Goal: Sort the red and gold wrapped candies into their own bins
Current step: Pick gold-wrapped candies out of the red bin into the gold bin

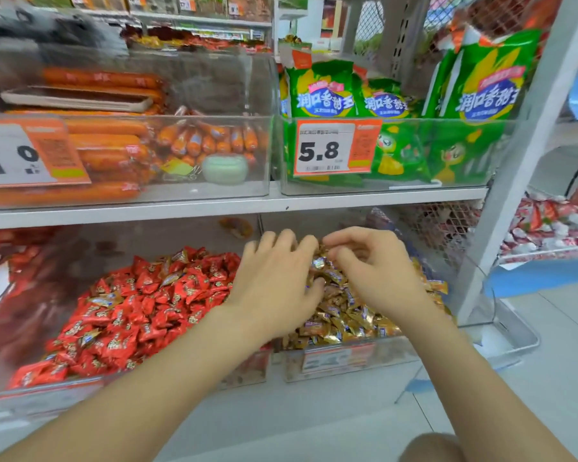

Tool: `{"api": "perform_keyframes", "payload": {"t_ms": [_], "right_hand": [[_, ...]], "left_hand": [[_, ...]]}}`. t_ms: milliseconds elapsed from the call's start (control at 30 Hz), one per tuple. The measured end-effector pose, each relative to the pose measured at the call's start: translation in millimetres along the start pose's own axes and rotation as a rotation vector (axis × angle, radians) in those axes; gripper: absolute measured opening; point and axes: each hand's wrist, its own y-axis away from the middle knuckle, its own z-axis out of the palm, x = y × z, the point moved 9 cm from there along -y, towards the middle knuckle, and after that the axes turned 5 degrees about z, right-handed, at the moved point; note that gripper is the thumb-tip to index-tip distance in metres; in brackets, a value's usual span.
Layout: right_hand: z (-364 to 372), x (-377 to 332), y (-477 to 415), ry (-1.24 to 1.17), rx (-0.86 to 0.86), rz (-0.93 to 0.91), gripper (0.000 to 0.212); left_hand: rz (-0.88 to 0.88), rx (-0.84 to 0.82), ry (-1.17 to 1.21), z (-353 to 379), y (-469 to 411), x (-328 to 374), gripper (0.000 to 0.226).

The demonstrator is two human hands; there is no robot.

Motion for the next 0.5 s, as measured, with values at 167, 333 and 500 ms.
{"api": "perform_keyframes", "payload": {"t_ms": [167, 333, 500], "right_hand": [[72, -70, 17, 0.006, -0.187, -0.154, 0.023], [169, -105, 8, 0.277, -0.321, -0.205, 0.026], [241, -93, -36, 0.542, -0.398, -0.083, 0.026]], "left_hand": [[-0.265, 0.05, 0.101, -18, 54, -124, 0.021], [-0.834, -0.32, 0.053, 18, 111, -254, 0.051], [-0.893, -0.424, 0.241, 54, 114, -291, 0.056]]}}
